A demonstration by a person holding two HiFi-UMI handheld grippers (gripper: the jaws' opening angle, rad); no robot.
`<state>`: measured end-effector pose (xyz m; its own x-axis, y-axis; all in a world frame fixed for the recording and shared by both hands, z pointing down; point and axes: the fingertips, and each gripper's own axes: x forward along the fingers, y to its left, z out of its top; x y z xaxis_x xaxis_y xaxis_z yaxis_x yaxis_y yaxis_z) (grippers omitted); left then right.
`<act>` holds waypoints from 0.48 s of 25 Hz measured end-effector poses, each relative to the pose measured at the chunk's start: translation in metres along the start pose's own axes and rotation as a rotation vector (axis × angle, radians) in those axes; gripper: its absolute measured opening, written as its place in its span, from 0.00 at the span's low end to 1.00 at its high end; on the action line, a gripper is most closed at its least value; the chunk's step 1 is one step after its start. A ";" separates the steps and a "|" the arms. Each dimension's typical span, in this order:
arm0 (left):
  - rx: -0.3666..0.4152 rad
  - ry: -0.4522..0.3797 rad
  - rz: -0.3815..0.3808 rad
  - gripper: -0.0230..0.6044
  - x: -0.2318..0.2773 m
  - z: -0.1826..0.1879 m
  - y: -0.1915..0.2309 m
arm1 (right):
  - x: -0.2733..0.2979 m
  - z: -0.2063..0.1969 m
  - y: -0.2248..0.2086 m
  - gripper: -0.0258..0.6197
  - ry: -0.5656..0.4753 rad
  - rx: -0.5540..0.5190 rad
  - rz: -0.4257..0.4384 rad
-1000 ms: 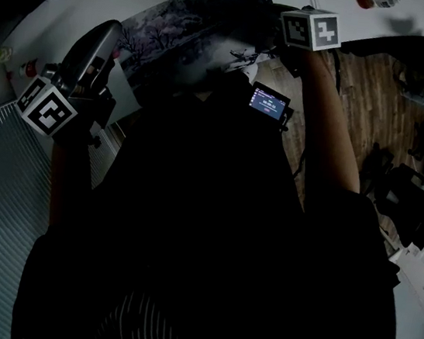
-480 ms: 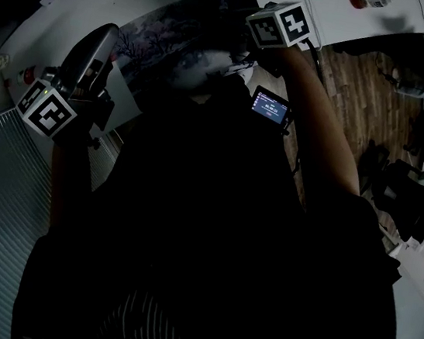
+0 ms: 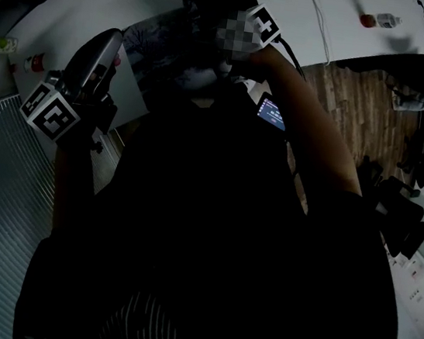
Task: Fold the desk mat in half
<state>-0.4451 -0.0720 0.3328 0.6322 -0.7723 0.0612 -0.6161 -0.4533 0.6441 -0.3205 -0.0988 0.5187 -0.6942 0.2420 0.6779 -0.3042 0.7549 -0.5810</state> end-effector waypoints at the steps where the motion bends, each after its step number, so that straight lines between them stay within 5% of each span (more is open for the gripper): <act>1: -0.004 -0.004 0.010 0.05 -0.003 -0.001 0.001 | 0.009 -0.003 0.003 0.08 0.022 -0.004 0.005; 12: -0.050 -0.074 0.149 0.05 -0.050 -0.014 0.030 | 0.138 -0.057 0.033 0.08 0.319 -0.082 0.054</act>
<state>-0.4889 -0.0407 0.3598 0.4981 -0.8609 0.1034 -0.6751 -0.3102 0.6693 -0.3889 -0.0057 0.6191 -0.4643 0.4519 0.7617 -0.2106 0.7791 -0.5905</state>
